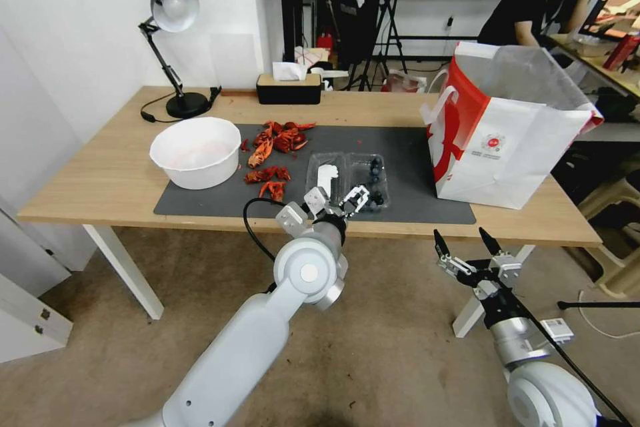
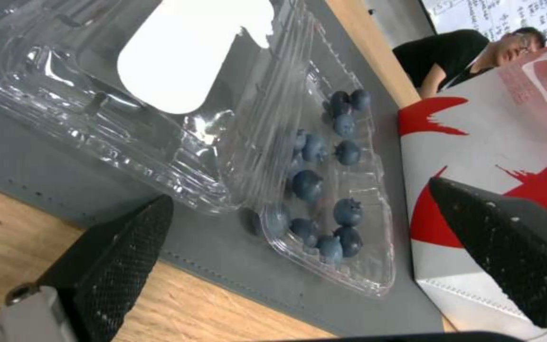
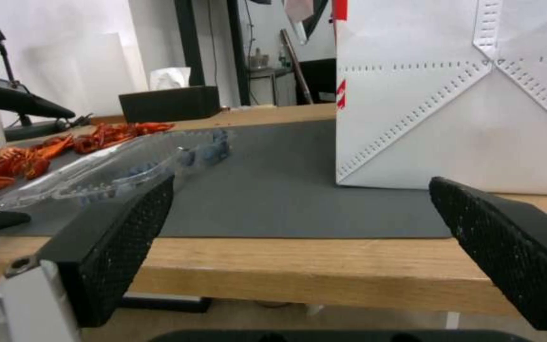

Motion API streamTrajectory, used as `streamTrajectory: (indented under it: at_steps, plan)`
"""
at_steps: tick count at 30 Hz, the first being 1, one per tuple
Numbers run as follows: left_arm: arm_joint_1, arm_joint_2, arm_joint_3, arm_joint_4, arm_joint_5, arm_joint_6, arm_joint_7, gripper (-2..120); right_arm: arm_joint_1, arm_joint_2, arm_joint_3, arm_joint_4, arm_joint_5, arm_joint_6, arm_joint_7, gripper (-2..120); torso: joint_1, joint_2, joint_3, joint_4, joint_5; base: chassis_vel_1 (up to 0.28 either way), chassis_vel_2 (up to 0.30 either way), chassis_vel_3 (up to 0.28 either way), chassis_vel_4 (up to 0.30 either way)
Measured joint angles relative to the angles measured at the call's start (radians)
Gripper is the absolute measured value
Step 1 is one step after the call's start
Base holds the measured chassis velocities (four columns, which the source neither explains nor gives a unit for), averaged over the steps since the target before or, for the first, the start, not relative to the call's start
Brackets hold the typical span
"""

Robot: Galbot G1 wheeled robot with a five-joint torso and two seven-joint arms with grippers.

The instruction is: Close the takeout container lid, then place the container into the takeout bag.

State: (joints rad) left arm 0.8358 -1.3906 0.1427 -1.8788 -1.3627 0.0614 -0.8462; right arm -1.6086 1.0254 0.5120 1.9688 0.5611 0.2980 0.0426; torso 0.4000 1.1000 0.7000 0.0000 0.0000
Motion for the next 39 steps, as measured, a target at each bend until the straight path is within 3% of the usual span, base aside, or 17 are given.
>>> streamTrajectory:
  at_steps: [39]
  plan:
    - [0.038, -0.040, -0.042, 0.027, 0.025, -0.047, 0.074, 100, -0.036, 0.002, 0.005, 0.004, -0.003, 0.016, -0.011, 100, 0.000, 0.000, 0.000, 0.0000, 0.0000, 0.000, 0.000, 0.000, 0.000]
